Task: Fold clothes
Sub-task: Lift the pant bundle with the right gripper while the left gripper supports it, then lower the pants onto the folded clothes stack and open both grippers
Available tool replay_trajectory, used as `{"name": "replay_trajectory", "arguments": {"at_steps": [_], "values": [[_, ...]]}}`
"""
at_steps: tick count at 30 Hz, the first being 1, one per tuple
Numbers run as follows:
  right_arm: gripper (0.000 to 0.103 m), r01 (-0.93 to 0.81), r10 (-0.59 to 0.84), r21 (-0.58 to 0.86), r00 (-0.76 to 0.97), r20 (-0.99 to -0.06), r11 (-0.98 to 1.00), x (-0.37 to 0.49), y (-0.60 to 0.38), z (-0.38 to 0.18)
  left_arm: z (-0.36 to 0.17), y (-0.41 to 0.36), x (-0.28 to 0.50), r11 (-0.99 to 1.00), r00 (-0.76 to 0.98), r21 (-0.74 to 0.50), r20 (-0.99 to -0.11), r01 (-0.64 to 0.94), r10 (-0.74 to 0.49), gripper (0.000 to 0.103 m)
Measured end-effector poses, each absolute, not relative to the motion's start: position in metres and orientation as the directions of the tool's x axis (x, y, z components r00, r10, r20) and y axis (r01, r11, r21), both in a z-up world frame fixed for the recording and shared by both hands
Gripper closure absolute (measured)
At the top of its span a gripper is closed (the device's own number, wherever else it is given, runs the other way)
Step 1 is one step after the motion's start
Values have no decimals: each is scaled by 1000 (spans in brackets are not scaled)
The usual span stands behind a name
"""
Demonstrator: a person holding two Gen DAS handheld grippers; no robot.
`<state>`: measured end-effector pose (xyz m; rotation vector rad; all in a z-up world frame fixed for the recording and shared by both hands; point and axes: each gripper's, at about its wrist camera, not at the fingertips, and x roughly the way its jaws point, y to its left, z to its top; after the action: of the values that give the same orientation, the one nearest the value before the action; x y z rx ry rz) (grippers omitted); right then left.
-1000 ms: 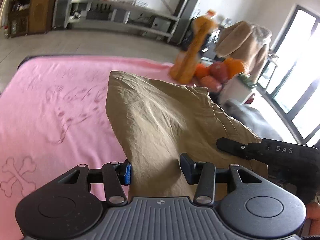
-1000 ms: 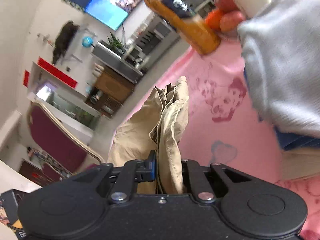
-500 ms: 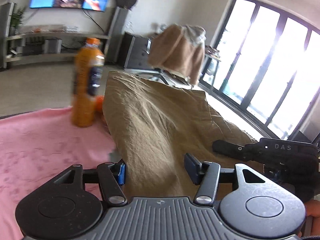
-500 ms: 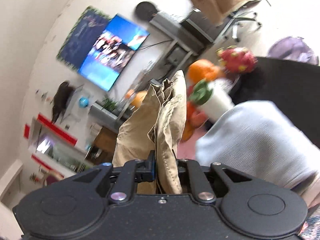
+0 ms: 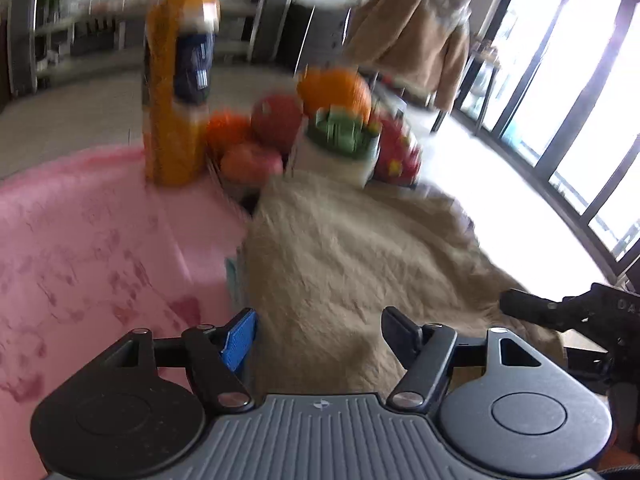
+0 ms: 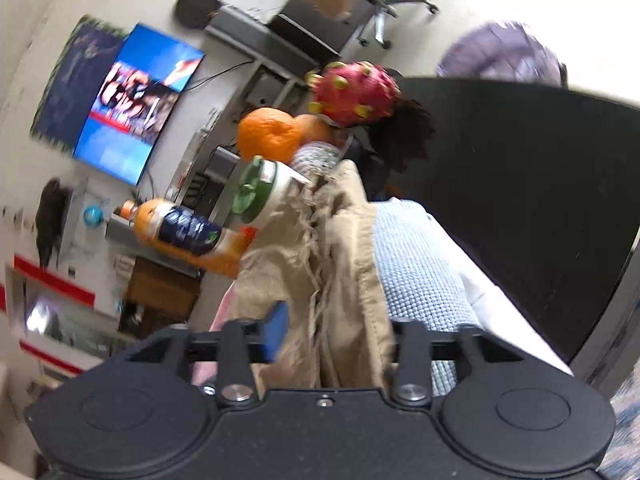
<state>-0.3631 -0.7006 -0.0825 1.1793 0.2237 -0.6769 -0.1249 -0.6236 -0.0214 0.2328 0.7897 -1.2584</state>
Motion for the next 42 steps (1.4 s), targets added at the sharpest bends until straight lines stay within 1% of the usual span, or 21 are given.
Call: {"name": "replay_trajectory", "arguments": {"at_steps": [2,4,7,9,10,11,12,13,17,20,22,24,26,29,31,32,35,37,38,40,42], "values": [[49,604,-404,751,777,-482,266,-374,-695,-64,-7,-607,-120,287,78,-260,-602,922,-795,34],[40,635,-464,706,751,-469,314,-390,-682,-41,5,-595,-121,263,74,-248,-581,932,-810,34],[38,665,-528,647,726,-441,373,-401,-671,-13,11,-584,-124,236,79,-204,-573,950,-816,36],[56,675,-524,603,727,-444,425,-393,-669,-6,3,-591,-126,242,96,-175,-588,954,-803,40],[71,680,-516,574,728,-452,456,-386,-669,-5,-3,-596,-127,248,106,-162,-596,955,-796,45],[73,683,-502,549,729,-466,482,-374,-671,-7,-8,-600,-128,253,115,-148,-604,956,-789,56],[74,682,-489,540,731,-477,493,-361,-675,-12,-13,-607,-129,259,120,-146,-607,955,-785,63],[75,681,-476,531,732,-487,504,-348,-678,-17,-17,-614,-130,263,124,-146,-606,954,-786,63],[74,726,-520,426,686,-510,540,-294,-695,-33,-38,-654,-142,317,206,-76,-616,945,-760,62],[74,807,-603,256,573,-554,532,-261,-706,-51,-52,-679,-146,371,293,4,-621,929,-727,53],[75,831,-597,244,534,-599,500,-254,-718,-72,-62,-689,-139,386,294,-9,-630,923,-719,47],[76,844,-602,240,516,-610,480,-254,-725,-88,-72,-695,-129,396,276,-45,-646,917,-712,36],[76,849,-610,219,504,-611,482,-250,-725,-93,-74,-695,-121,410,256,-88,-658,908,-708,34],[75,838,-586,250,524,-618,486,-255,-722,-83,-63,-682,-117,413,240,-110,-670,904,-703,34],[73,809,-561,347,581,-590,474,-275,-715,-65,-46,-665,-120,399,237,-100,-664,911,-709,40],[72,792,-549,390,608,-573,470,-285,-710,-55,-38,-653,-123,380,225,-102,-657,919,-720,40],[65,740,-511,427,669,-539,519,-314,-684,-23,-22,-619,-136,307,168,-106,-648,946,-743,40],[50,725,-455,391,671,-585,566,-320,-669,-11,-23,-608,-147,278,152,-82,-675,957,-722,40],[47,719,-412,374,661,-627,585,-318,-666,-12,-26,-607,-153,272,155,-60,-697,960,-700,40],[47,738,-354,329,602,-716,590,-311,-665,-22,-35,-609,-161,279,182,-12,-730,960,-659,38],[49,782,-343,290,530,-776,551,-305,-667,-35,-32,-606,-164,297,185,-15,-751,955,-634,37]]}}
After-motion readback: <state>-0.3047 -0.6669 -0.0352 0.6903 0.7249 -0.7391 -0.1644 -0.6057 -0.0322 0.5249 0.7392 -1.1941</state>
